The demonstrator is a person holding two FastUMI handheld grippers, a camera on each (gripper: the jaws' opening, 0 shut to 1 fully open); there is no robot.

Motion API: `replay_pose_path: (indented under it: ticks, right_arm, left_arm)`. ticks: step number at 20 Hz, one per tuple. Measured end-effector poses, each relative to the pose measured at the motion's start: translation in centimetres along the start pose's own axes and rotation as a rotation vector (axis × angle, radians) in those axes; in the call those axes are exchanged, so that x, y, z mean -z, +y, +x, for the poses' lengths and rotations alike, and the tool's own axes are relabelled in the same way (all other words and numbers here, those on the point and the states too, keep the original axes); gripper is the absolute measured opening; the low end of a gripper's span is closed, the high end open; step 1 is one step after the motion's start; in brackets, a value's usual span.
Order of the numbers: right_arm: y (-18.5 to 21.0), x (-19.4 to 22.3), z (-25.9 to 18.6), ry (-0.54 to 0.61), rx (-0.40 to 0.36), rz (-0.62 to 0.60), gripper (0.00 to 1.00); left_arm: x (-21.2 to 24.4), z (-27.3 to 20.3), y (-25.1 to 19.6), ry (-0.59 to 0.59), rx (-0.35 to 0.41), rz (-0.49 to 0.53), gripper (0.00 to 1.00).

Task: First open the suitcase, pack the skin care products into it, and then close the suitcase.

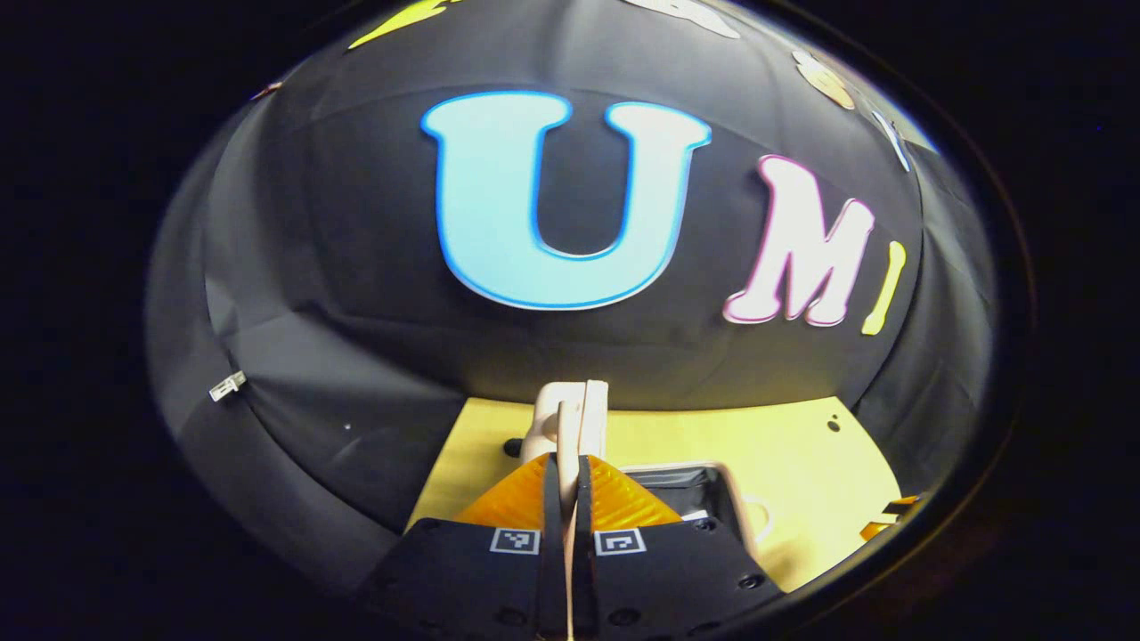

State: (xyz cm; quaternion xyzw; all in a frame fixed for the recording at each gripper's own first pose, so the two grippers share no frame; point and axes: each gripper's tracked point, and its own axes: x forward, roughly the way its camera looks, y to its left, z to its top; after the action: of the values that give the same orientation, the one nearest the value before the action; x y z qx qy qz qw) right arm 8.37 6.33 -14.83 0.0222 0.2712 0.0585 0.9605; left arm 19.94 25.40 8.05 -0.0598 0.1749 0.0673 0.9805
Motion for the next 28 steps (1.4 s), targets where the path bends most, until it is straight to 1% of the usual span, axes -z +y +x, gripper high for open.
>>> replay_pose_path:
  ticks: [4, 6, 9, 12, 13, 15, 16, 18, 20, 21, 23, 24, 25, 26, 28]
  right_arm:
    - [-2.6, -2.0, 1.0, -0.02, -0.037, 0.003, 0.98]
    - [-4.0, -2.3, 1.5, -0.022, -0.06, 0.014, 0.98]
    - [-6.6, -3.0, 2.1, -0.02, -0.086, 0.03, 0.98]
    - [-9.0, -3.0, 2.4, -0.023, -0.093, 0.051, 0.97]
    - [-9.7, -2.8, 2.6, -0.019, -0.093, 0.057, 0.97]
    - [-10.8, -3.2, 2.8, -0.034, -0.086, 0.07, 0.98]
    - [-11.1, -3.4, 3.0, -0.042, -0.088, 0.077, 0.98]
    - [-12.0, -3.7, 3.2, -0.052, -0.079, 0.085, 0.98]
    - [-12.8, -4.1, 2.9, -0.057, -0.066, 0.115, 0.98]
    - [-12.8, -4.1, 3.0, -0.056, -0.065, 0.129, 0.98]
    - [-12.7, -4.7, 2.4, -0.06, -0.061, 0.136, 0.97]
    - [-12.7, -5.1, 1.9, -0.065, -0.058, 0.143, 0.98]
    - [-12.4, -6.1, 1.2, -0.084, -0.062, 0.153, 0.98]
    - [-12.0, -7.3, 0.4, -0.115, -0.064, 0.154, 0.97]
    - [-11.4, -9.3, -1.3, -0.171, -0.049, 0.118, 0.97]
  left_arm:
    - [2.0, 0.1, -10.6, -0.008, 0.071, -0.067, 0.08]
    - [4.6, 1.3, -15.6, 0.013, 0.099, -0.076, 0.08]
    - [9.6, 3.7, -21.3, 0.07, 0.119, -0.111, 0.08]
    - [15.7, 7.5, -25.9, 0.136, 0.115, -0.15, 0.08]
    - [17.6, 8.4, -26.3, 0.155, 0.105, -0.145, 0.08]
    - [21.0, 10.1, -27.2, 0.205, 0.081, -0.098, 0.08]
    - [22.2, 10.8, -28.0, 0.225, 0.086, -0.081, 0.09]
    - [22.8, 11.3, -28.5, 0.229, 0.103, -0.05, 0.12]
    - [22.2, 10.6, -28.6, 0.227, 0.103, -0.066, 0.19]
    - [21.0, 9.9, -28.6, 0.194, 0.101, -0.078, 0.28]
    - [18.4, 8.0, -29.4, 0.132, 0.132, -0.1, 0.46]
    - [17.2, 7.3, -29.3, 0.093, 0.14, -0.098, 0.59]
    - [15.6, 5.8, -29.1, 0.049, 0.143, -0.086, 0.87]
    - [13.6, 3.9, -28.4, 0.002, 0.141, -0.065, 0.93]
    - [10.3, 0.5, -27.2, -0.093, 0.129, -0.017, 0.95]
